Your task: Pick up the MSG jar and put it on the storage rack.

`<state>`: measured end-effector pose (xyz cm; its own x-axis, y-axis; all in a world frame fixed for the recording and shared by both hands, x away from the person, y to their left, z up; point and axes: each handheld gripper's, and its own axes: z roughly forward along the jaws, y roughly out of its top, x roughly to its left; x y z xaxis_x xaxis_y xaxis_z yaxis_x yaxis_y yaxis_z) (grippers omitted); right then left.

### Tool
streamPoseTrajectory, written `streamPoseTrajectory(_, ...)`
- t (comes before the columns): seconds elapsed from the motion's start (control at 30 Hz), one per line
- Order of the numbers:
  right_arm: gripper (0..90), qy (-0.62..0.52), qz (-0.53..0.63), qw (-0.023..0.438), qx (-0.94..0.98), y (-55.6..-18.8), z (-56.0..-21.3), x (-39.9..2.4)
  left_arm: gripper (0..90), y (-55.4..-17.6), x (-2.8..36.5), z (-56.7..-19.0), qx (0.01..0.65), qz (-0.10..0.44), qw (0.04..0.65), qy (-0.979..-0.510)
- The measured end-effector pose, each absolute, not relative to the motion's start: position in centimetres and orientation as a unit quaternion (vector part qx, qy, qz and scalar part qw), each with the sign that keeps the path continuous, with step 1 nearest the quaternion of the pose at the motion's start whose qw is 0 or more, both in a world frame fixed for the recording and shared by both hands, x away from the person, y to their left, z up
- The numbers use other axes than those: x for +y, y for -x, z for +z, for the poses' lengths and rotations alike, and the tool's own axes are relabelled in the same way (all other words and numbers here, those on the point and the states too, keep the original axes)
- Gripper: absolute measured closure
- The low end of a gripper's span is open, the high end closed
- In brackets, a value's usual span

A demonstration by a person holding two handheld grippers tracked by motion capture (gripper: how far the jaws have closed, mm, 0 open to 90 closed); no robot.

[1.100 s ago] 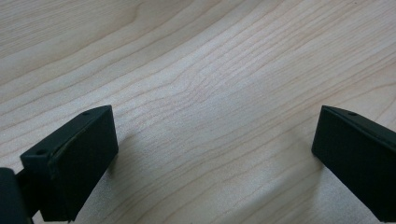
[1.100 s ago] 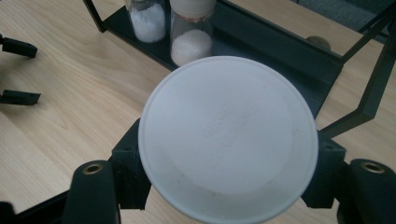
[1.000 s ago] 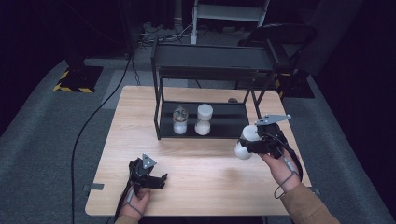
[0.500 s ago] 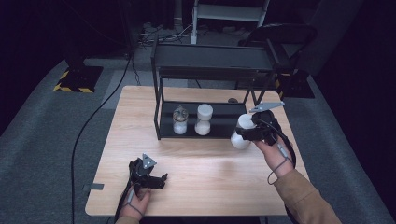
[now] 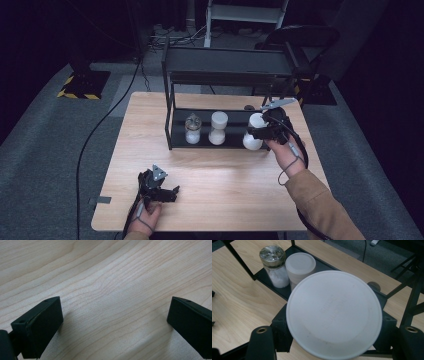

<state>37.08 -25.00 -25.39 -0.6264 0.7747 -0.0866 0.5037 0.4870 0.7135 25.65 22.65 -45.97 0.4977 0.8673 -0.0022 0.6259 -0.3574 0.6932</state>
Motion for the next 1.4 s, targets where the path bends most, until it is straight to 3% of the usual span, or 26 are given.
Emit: streamPoseTrajectory(1.4,33.1,-0.435,0.302,0.191,0.826,-44.4,-31.7,-21.6,0.0,-25.6,22.6,-46.0,0.465,0.186,0.324,-0.803)
